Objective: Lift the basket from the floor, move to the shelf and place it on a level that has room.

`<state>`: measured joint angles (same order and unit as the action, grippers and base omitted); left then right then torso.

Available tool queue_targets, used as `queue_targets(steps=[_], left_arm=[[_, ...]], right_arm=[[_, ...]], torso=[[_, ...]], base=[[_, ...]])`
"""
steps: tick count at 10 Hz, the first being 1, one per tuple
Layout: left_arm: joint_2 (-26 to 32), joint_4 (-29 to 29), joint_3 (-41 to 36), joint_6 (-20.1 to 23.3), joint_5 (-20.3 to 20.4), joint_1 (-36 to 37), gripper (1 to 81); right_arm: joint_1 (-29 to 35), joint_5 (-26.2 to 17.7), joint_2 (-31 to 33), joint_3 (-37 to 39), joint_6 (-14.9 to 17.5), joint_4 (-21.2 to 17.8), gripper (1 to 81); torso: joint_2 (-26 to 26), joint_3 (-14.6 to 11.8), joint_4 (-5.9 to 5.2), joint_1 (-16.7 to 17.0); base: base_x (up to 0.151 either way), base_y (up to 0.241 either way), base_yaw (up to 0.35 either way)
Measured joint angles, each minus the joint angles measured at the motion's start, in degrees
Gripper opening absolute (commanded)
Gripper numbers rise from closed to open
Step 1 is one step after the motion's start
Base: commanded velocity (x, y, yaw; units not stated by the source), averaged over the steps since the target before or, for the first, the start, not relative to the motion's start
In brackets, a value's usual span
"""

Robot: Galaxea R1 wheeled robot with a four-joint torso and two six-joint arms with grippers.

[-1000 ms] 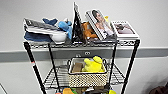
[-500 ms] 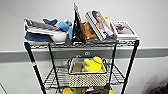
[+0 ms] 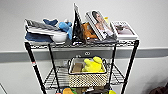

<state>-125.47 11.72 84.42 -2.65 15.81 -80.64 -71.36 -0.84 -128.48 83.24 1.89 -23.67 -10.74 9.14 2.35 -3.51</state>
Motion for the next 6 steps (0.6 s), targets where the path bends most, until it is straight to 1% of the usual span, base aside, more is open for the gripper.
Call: queue_targets(steps=[3,6], left_arm=[[-5.8,-0.2,8.6,0.0,0.4,-1.8,81.1],[-12.1,-0.3,17.8,0.0,0.6,-3.4,81.1]], right_arm=[[-2.5,-0.1,-5.7,7.8,0.0,1.5,81.1],[-4.7,-0.2,-12.3,18.7,0.2,3.3,81.1]], torso=[[0.0,0.0,0.0,0.0],[0.0,0.0,0.0,0.0]], base=[[0.0,0.0,0.0],[0.0,0.0,0.0]])
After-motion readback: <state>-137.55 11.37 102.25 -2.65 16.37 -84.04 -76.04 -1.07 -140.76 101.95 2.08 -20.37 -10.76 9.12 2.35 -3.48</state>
